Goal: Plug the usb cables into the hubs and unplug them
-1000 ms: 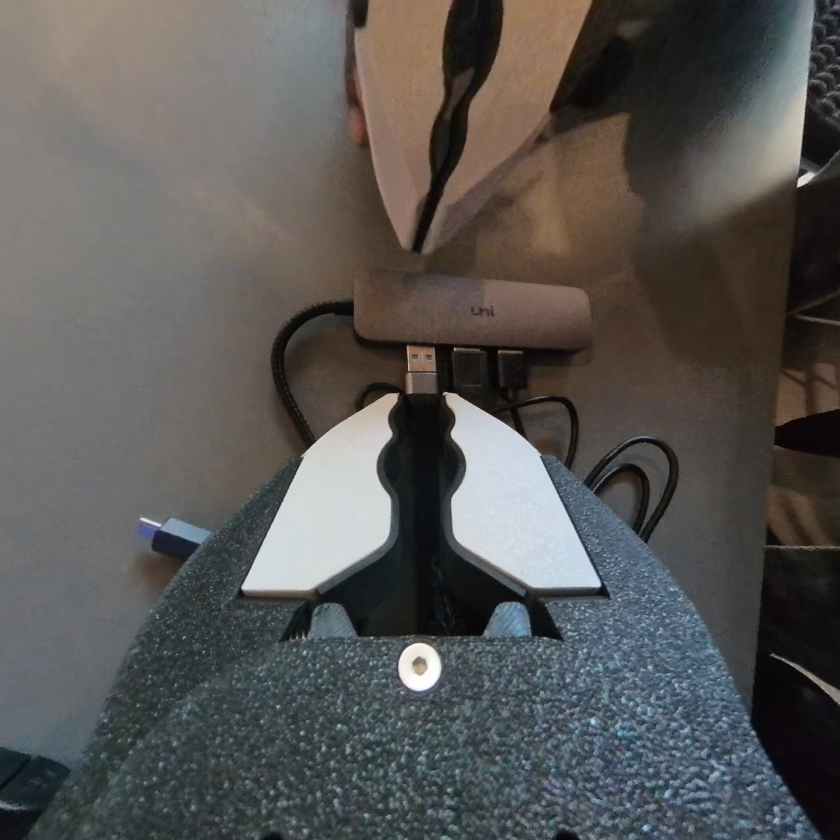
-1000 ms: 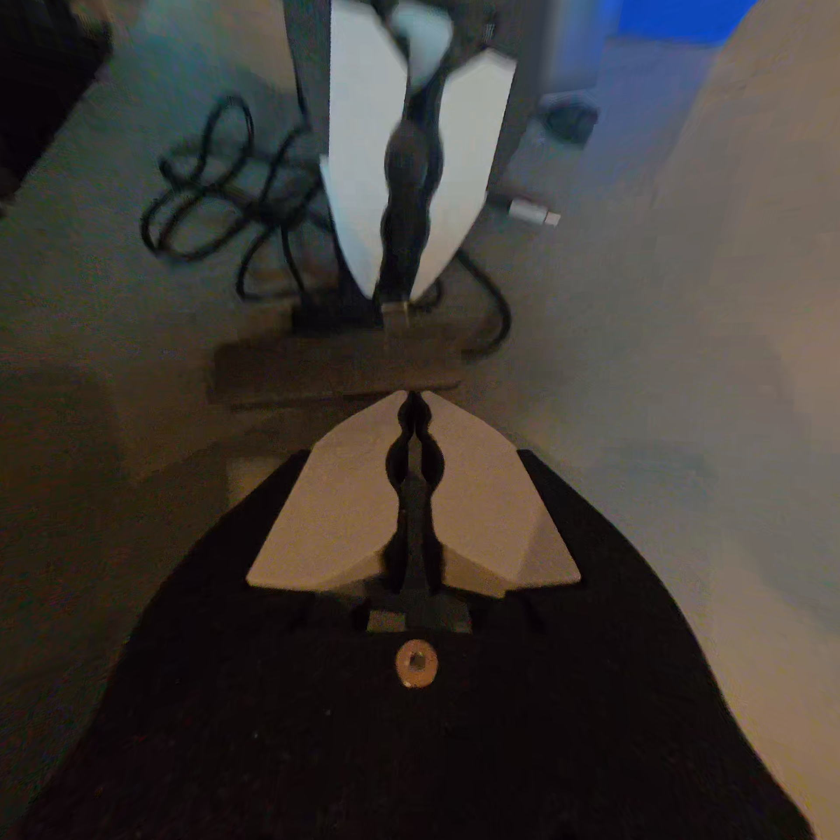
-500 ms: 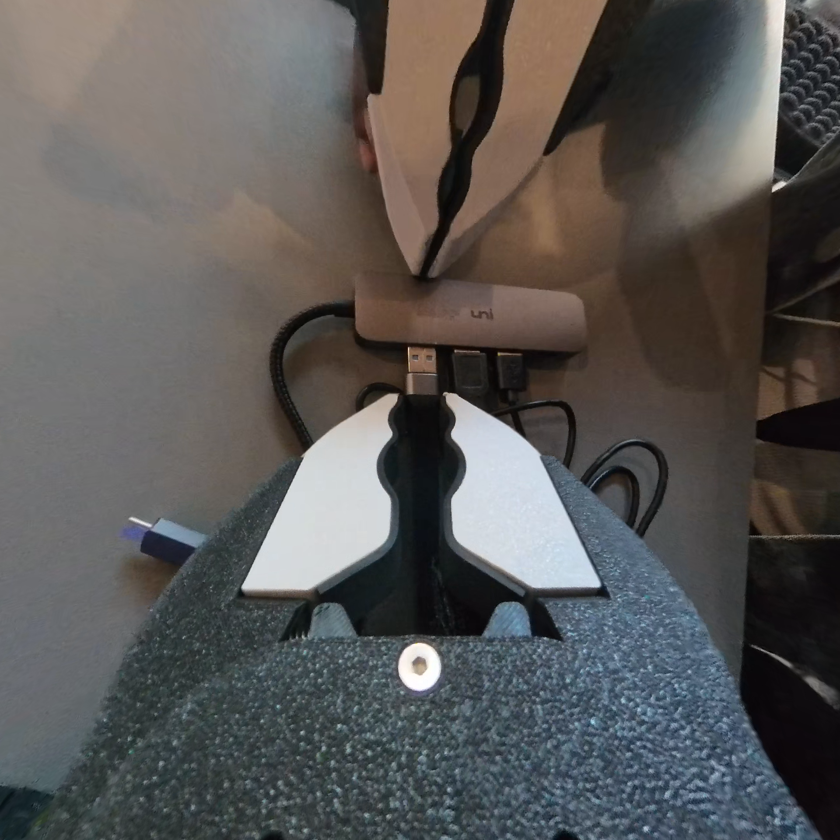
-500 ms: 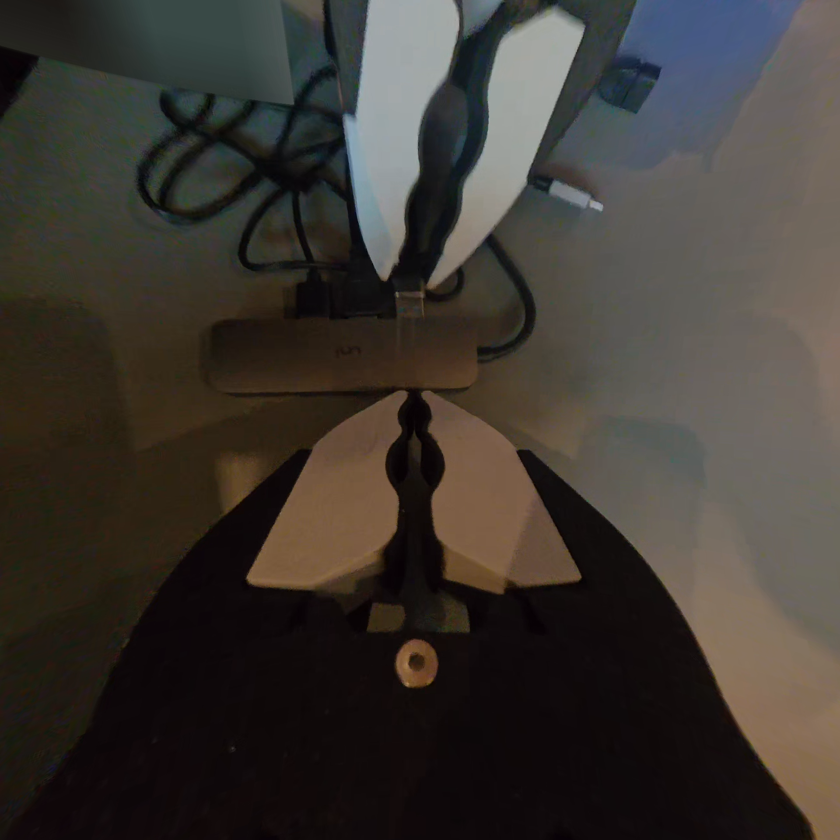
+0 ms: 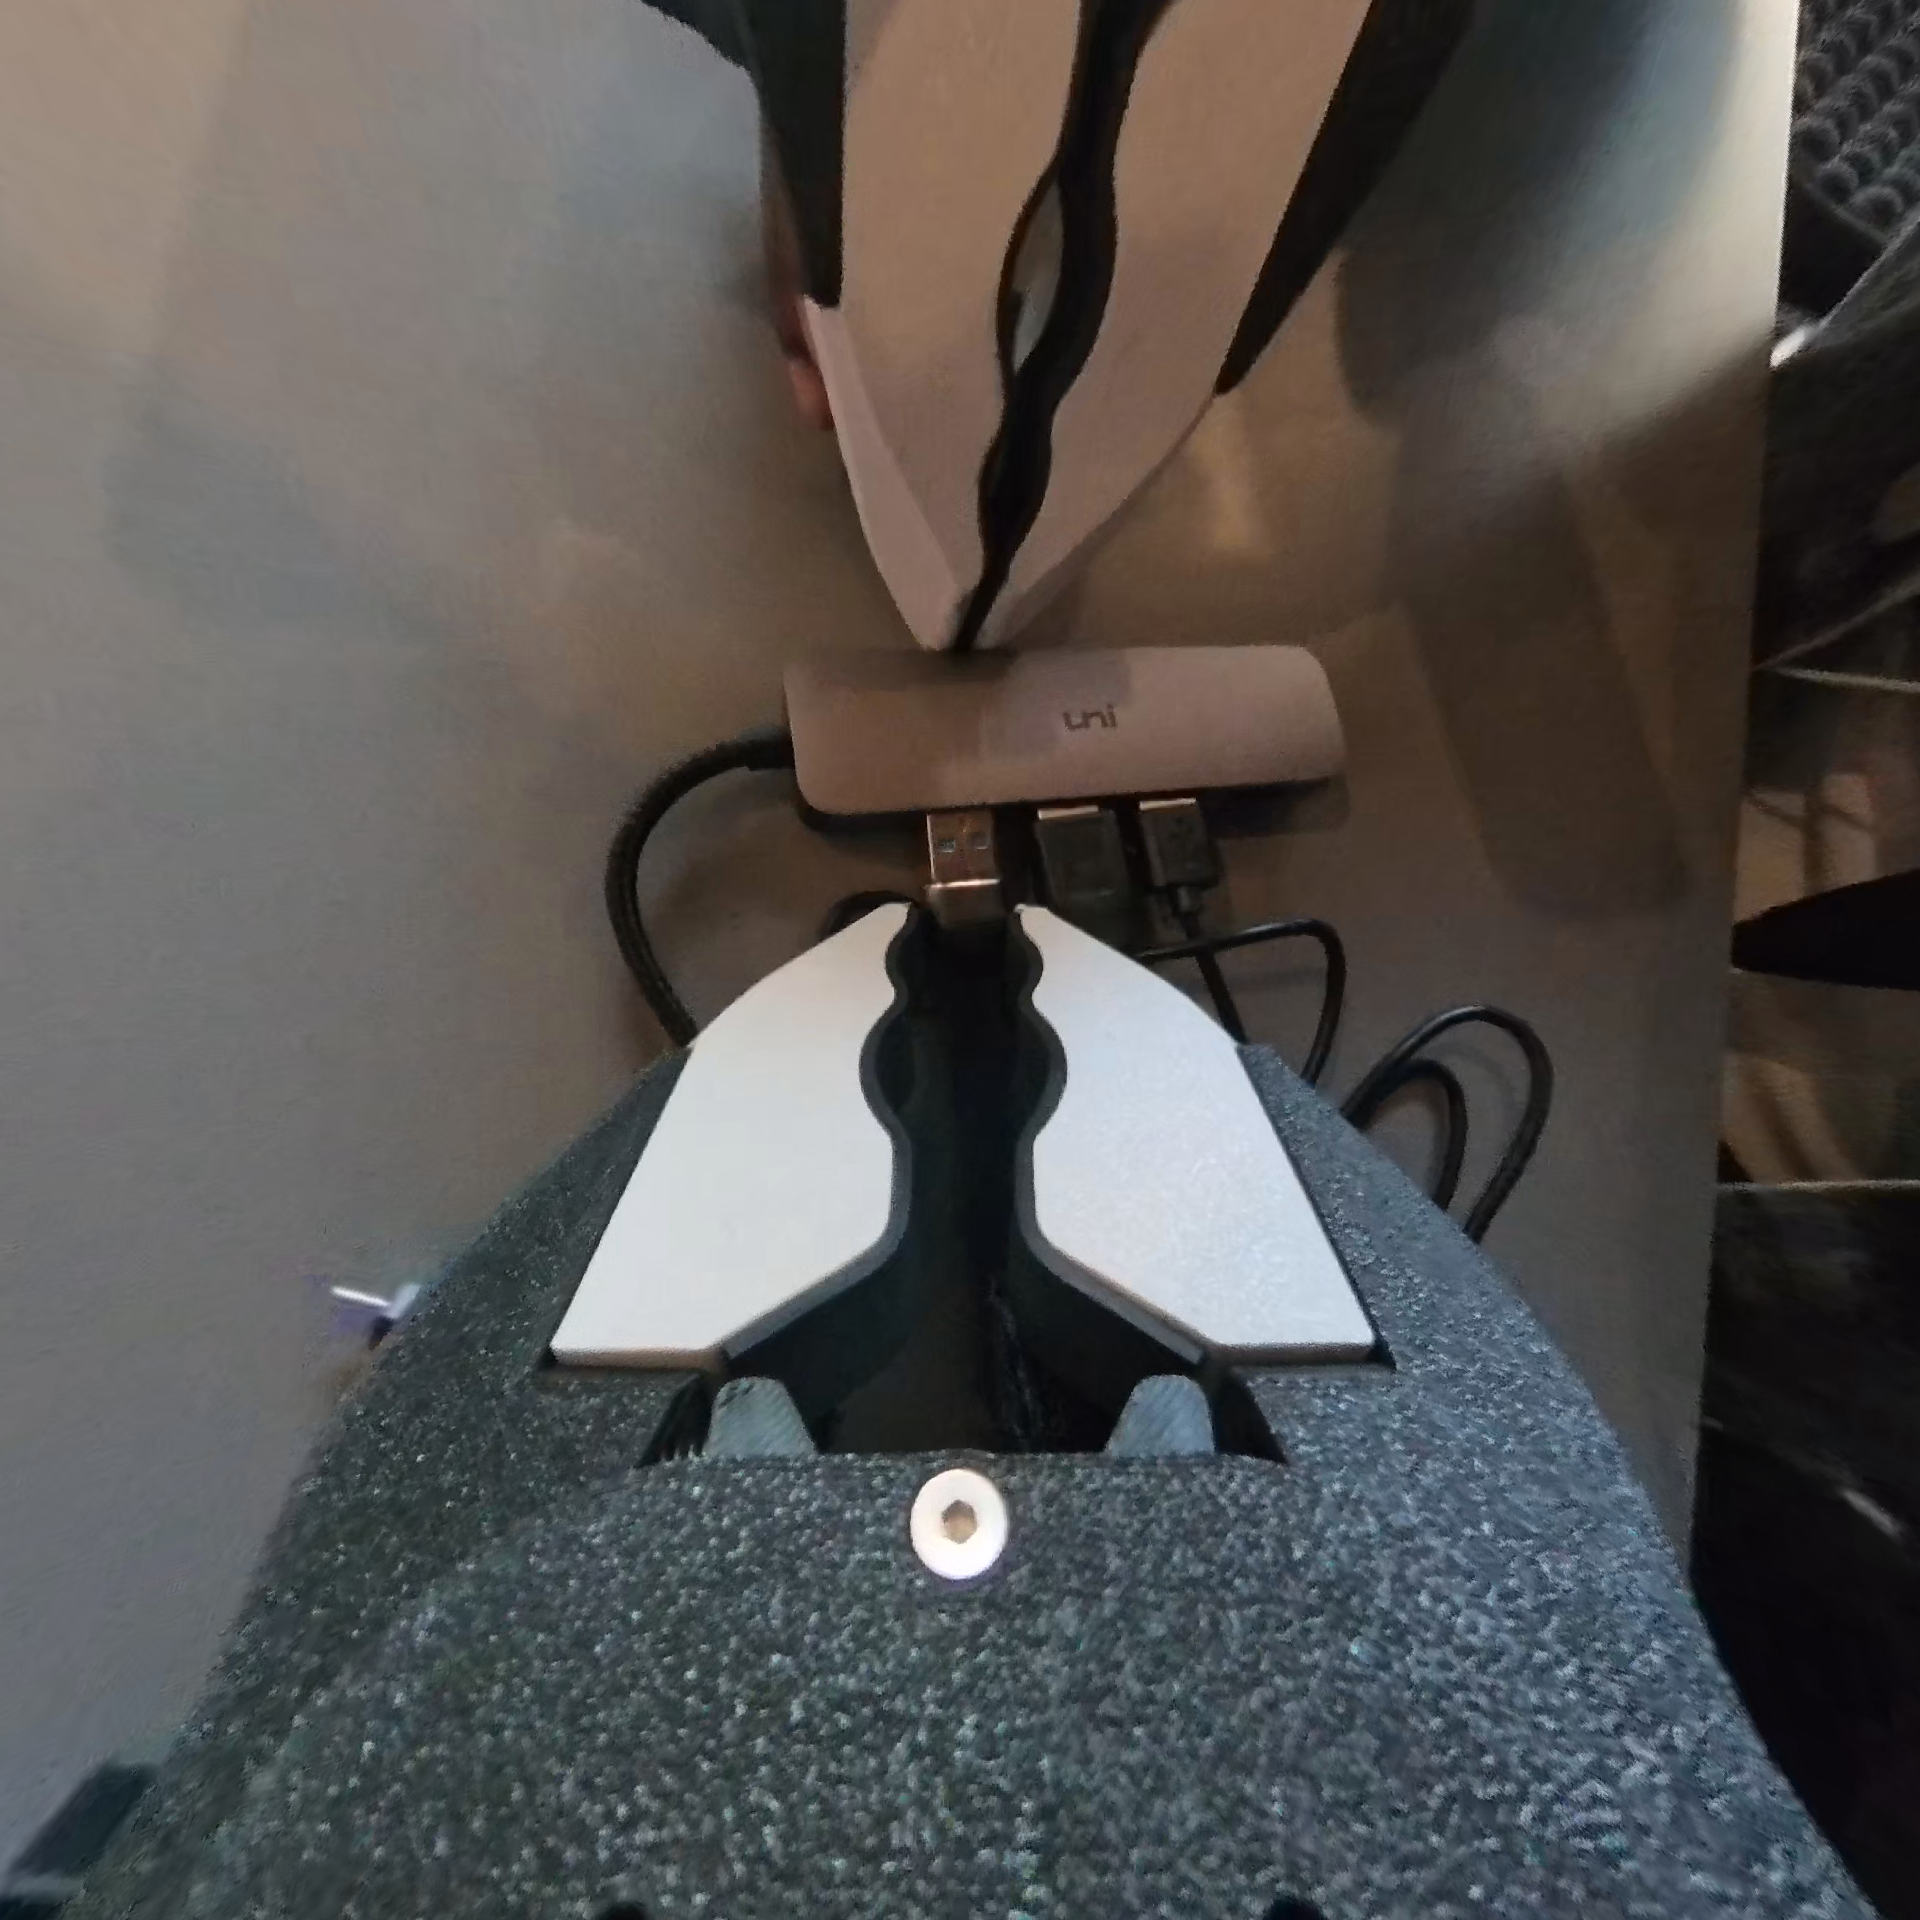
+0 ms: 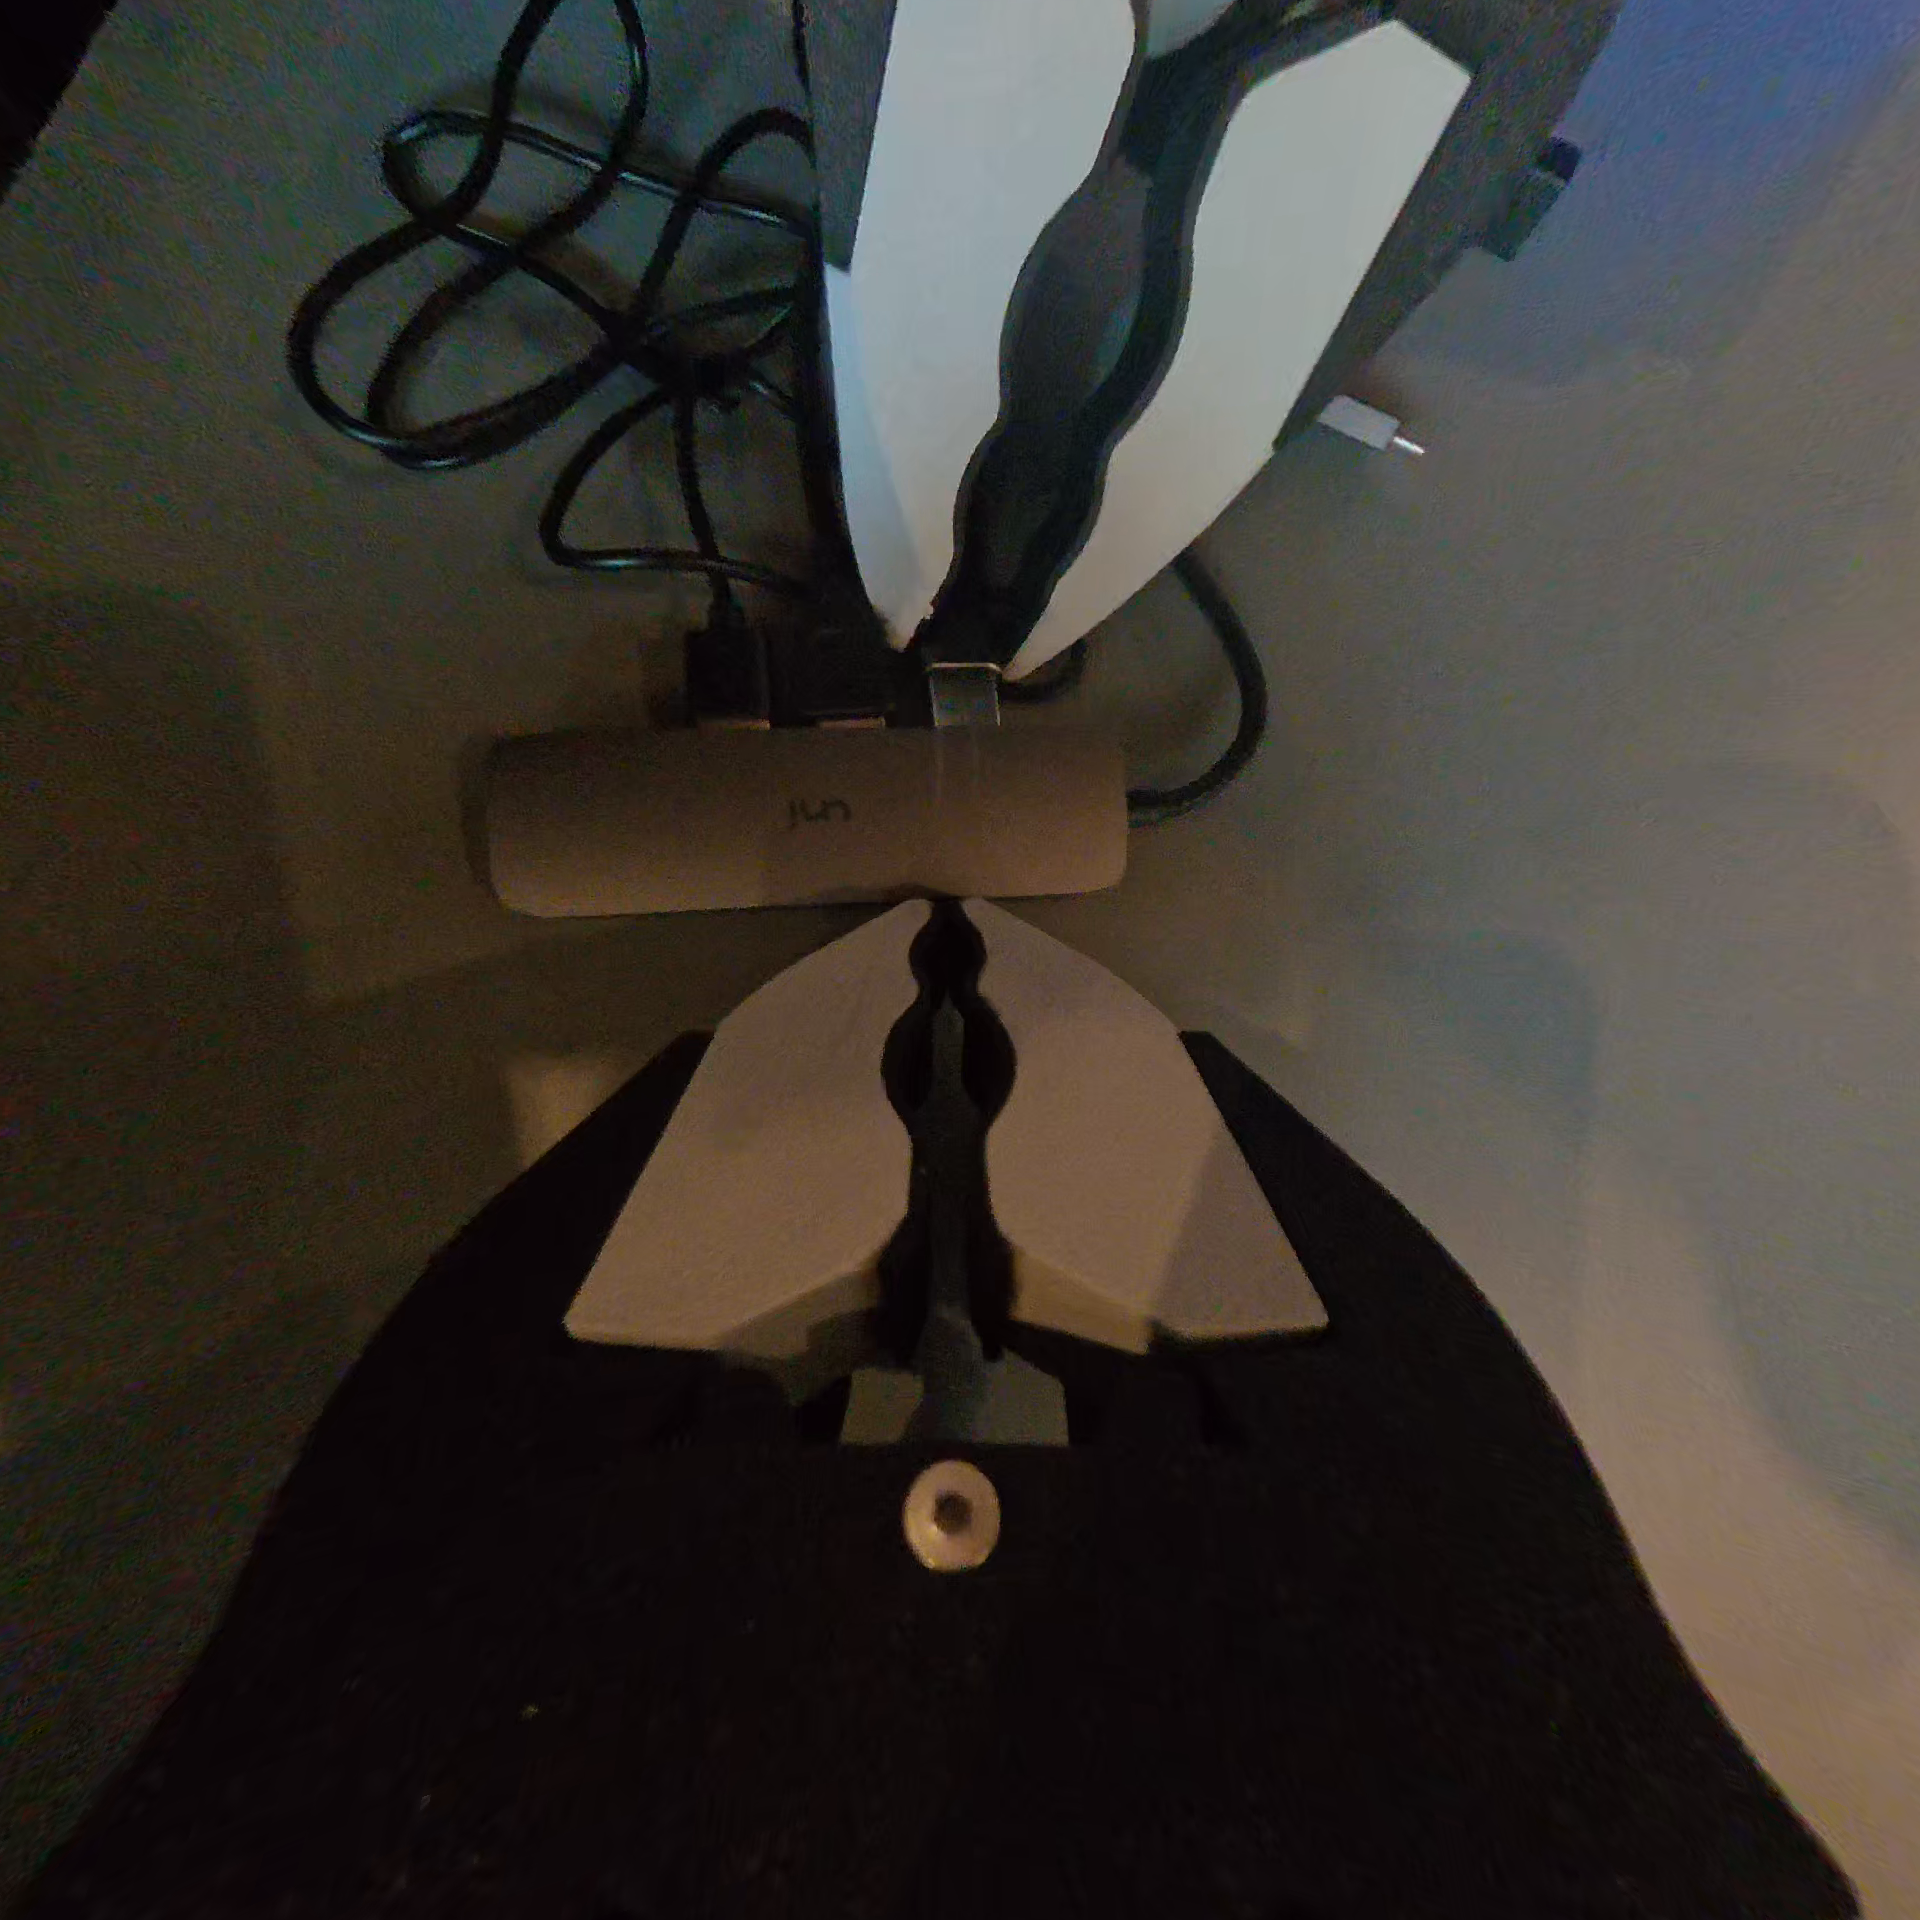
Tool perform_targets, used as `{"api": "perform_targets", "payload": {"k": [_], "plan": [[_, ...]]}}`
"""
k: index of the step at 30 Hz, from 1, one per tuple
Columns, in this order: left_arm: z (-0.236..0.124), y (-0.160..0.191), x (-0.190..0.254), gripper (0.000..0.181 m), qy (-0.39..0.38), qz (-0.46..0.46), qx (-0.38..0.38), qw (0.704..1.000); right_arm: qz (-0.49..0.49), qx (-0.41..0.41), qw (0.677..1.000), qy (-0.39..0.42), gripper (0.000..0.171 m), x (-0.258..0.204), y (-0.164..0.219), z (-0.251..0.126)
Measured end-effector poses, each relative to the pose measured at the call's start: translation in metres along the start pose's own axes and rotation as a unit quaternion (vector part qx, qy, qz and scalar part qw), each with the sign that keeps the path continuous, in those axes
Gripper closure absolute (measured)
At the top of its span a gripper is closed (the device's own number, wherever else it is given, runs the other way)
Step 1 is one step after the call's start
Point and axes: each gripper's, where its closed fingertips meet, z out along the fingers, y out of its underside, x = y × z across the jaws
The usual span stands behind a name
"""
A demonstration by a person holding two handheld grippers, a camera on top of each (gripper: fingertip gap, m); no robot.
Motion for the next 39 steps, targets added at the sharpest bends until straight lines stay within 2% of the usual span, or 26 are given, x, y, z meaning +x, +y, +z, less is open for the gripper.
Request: {"api": "perform_targets", "payload": {"k": [5, 11, 13, 15, 18, 20, 23, 24, 25, 26, 31, 36, 37, 39], "plan": [[-0.003, 0.003, -0.001, 0.166, -0.02, 0.021, -0.074, 0.997, -0.005, -0.019, 1.0, 0.005, 0.171, 0.003, -0.005, -0.003], [-0.005, 0.004, -0.004, 0.166, -0.033, 0.009, -0.086, 0.996, 0.02, -0.022, 1.0, 0.002, 0.171, 0.005, -0.008, -0.005], [-0.003, 0.003, -0.003, 0.166, -0.04, 0.014, -0.072, 0.997, 0.087, 0.001, 0.996, -0.028, 0.171, 0.002, -0.004, -0.002], [-0.003, 0.004, -0.005, 0.166, -0.044, 0.002, -0.044, 0.998, 0.193, 0.051, 0.979, -0.046, 0.171, 0.007, -0.005, -0.003], [-0.001, 0.001, -0.004, 0.166, -0.04, -0.022, 0.005, 0.999, 0.347, 0.113, 0.924, -0.112, 0.171, 0.005, -0.017, -0.004], [0.001, -0.001, -0.002, 0.166, -0.049, -0.018, 0.013, 0.999, 0.386, 0.103, 0.907, -0.131, 0.171, 0.0, -0.021, 0.001], [0.001, -0.001, -0.002, 0.166, -0.067, -0.018, 0.024, 0.997, 0.383, 0.069, 0.914, -0.113, 0.171, -0.001, -0.019, -0.004], [0.001, -0.001, -0.002, 0.166, -0.069, -0.019, 0.029, 0.997, 0.387, 0.07, 0.914, -0.101, 0.153, 0.003, -0.017, -0.009], [0.001, 0.0, -0.002, 0.166, -0.072, -0.018, 0.034, 0.997, 0.394, 0.063, 0.911, -0.105, 0.113, 0.001, -0.016, -0.015], [0.0, 0.0, -0.002, 0.166, -0.077, -0.018, 0.037, 0.996, 0.404, 0.045, 0.907, -0.112, 0.11, -0.003, -0.011, -0.02], [0.0, -0.001, -0.002, 0.166, -0.116, 0.006, 0.037, 0.993, 0.445, 0.03, 0.89, -0.096, 0.121, -0.019, -0.007, -0.017], [0.001, -0.003, 0.0, 0.166, -0.15, 0.003, 0.069, 0.986, 0.491, 0.037, 0.863, -0.108, 0.117, -0.018, -0.019, -0.009], [0.001, -0.003, 0.0, 0.166, -0.156, 0.003, 0.075, 0.985, 0.49, 0.036, 0.864, -0.107, 0.123, -0.017, -0.018, -0.008], [0.0, -0.004, 0.0, 0.166, -0.169, 0.011, 0.095, 0.981, 0.484, 0.043, 0.87, -0.089, 0.146, -0.011, -0.012, -0.008]]}}
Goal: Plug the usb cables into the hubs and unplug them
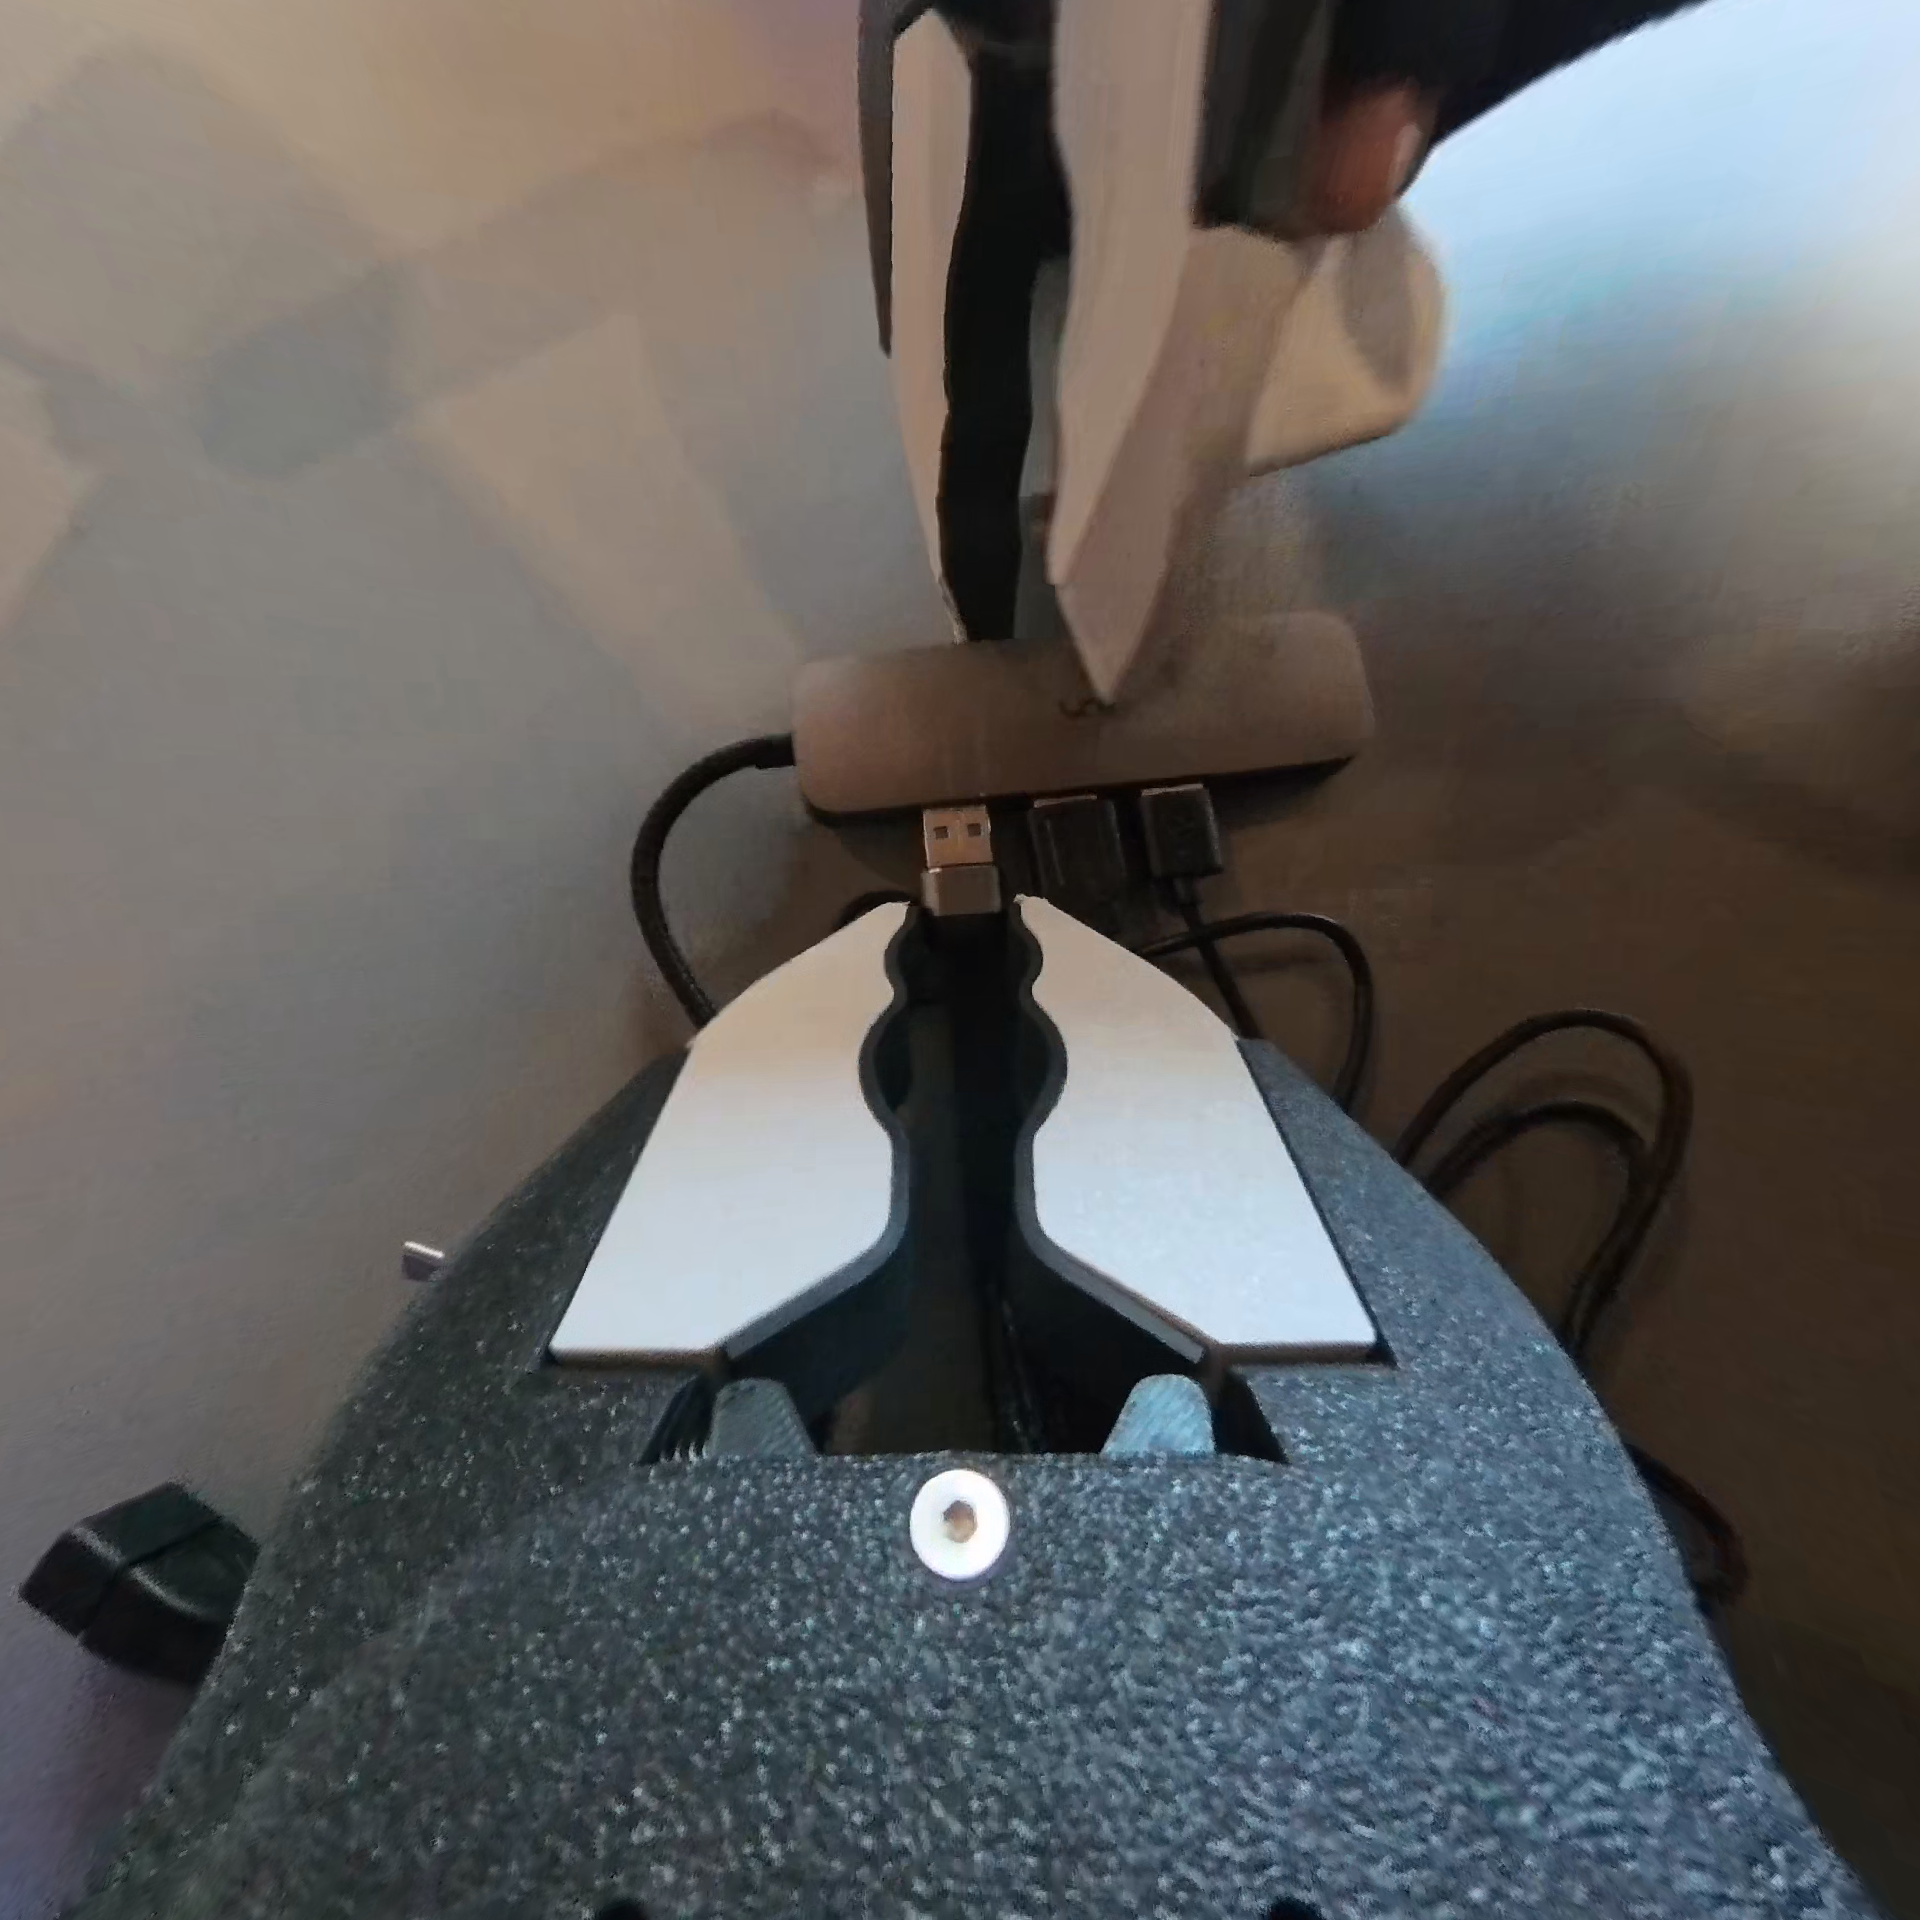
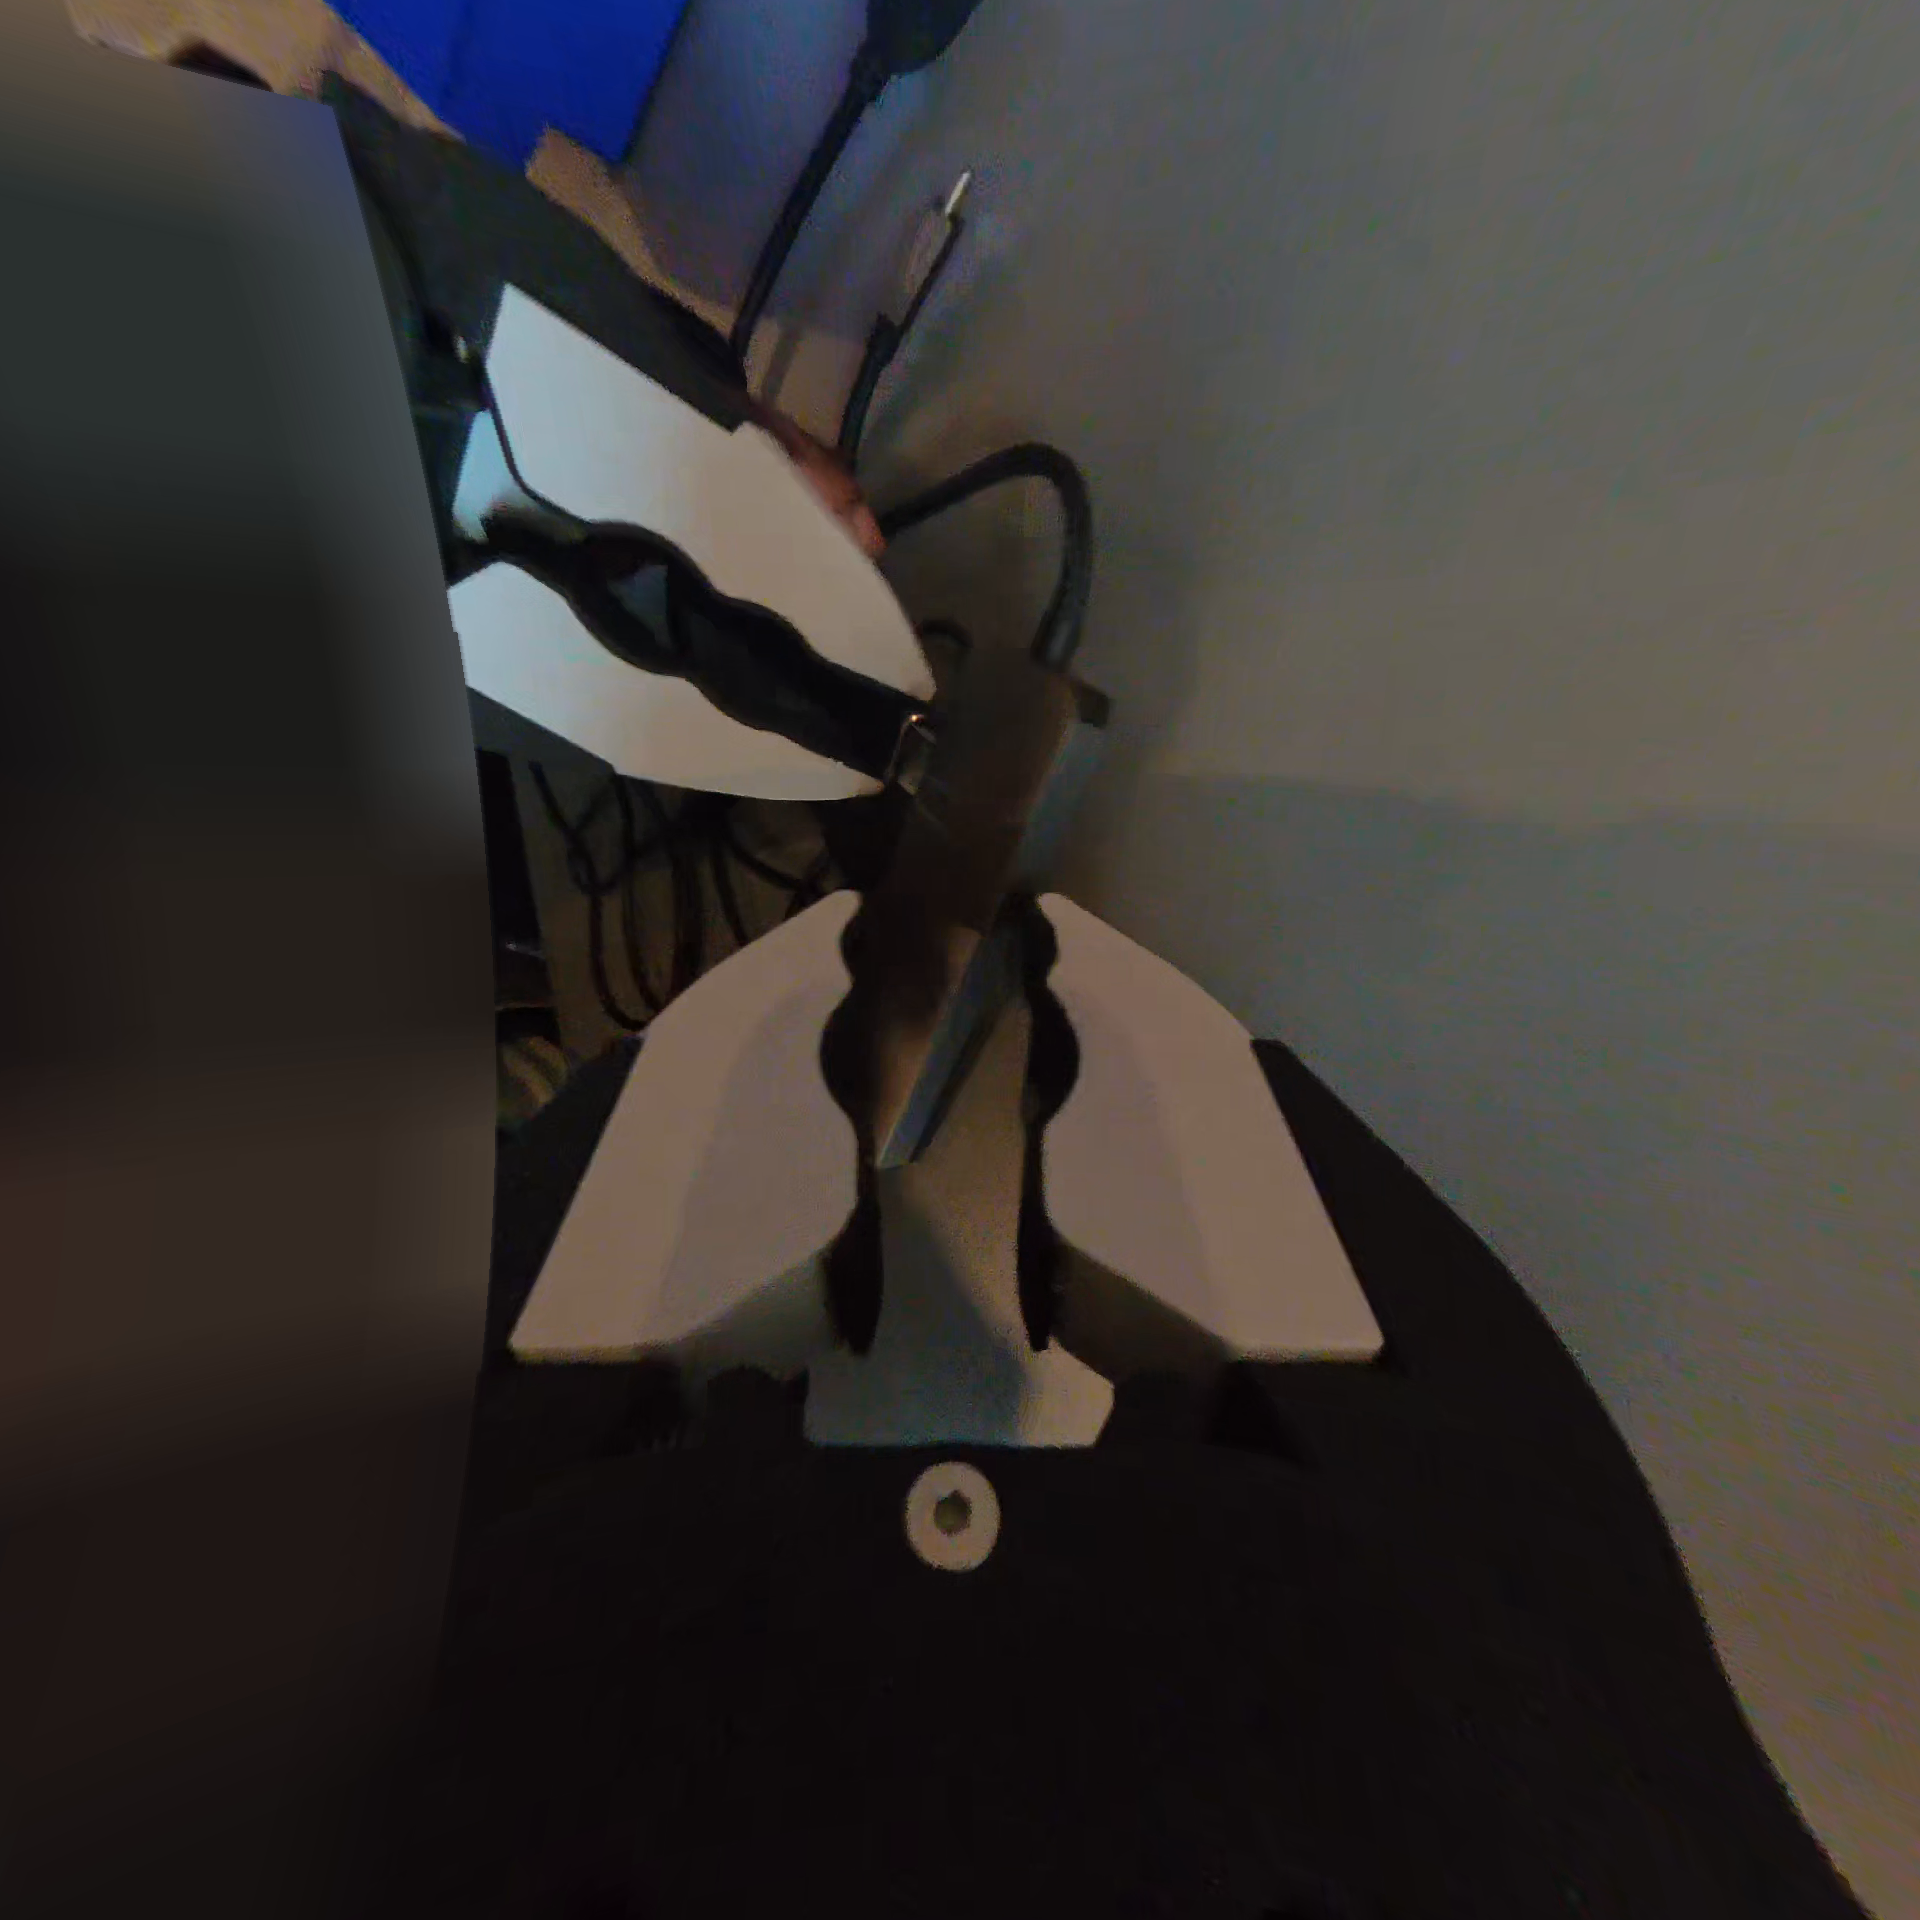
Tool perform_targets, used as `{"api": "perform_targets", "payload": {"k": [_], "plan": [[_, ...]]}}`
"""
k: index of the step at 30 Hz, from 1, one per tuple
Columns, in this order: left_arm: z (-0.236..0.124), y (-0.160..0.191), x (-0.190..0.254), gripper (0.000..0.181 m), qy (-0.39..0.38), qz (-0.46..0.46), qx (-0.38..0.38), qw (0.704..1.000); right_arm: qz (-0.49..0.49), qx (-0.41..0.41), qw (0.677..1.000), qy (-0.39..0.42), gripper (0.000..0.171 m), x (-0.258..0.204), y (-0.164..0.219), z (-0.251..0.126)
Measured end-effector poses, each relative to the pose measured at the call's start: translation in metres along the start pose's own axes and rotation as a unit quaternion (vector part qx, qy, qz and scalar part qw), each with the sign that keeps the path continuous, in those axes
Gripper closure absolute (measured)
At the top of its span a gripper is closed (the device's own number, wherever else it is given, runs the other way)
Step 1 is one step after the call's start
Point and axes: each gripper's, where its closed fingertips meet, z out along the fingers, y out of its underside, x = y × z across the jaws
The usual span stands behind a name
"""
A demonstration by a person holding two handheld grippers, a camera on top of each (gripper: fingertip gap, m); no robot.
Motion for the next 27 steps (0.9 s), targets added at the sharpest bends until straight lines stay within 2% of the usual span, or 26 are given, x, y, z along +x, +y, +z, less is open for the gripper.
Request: {"api": "perform_targets", "payload": {"k": [1, 4, 7, 9, 12, 17, 22, 27], "plan": [[-0.001, -0.001, -0.001, 0.166, -0.008, 0.003, 0.011, 1.0, 0.005, 0.015, 1.0, -0.008, 0.151, 0.001, -0.003, -0.001], [-0.008, -0.005, -0.003, 0.166, -0.033, 0.022, 0.043, 0.998, 0.022, 0.06, 0.996, -0.062, 0.152, -0.009, -0.014, -0.008], [-0.015, -0.013, 0.0, 0.166, -0.034, 0.035, 0.092, 0.995, 0.001, 0.062, 0.994, -0.088, 0.148, -0.02, -0.017, -0.008], [-0.016, -0.018, 0.003, 0.166, -0.03, 0.037, 0.11, 0.993, -0.02, 0.061, 0.993, -0.095, 0.157, -0.026, -0.019, -0.005], [-0.016, -0.018, 0.0, 0.166, -0.056, 0.044, 0.107, 0.992, -0.041, 0.068, 0.993, -0.084, 0.159, -0.027, -0.023, -0.005], [-0.022, -0.022, 0.0, 0.167, -0.048, 0.047, 0.139, 0.988, -0.057, 0.083, 0.992, -0.079, 0.161, -0.03, -0.025, -0.006], [-0.016, -0.016, -0.002, 0.168, -0.073, 0.077, 0.102, 0.989, -0.076, 0.082, 0.993, -0.042, 0.161, -0.029, -0.025, -0.001], [-0.019, -0.017, -0.005, 0.168, -0.065, 0.044, 0.116, 0.99, -0.094, 0.076, 0.993, -0.003, 0.161, -0.031, -0.029, -0.002]]}}
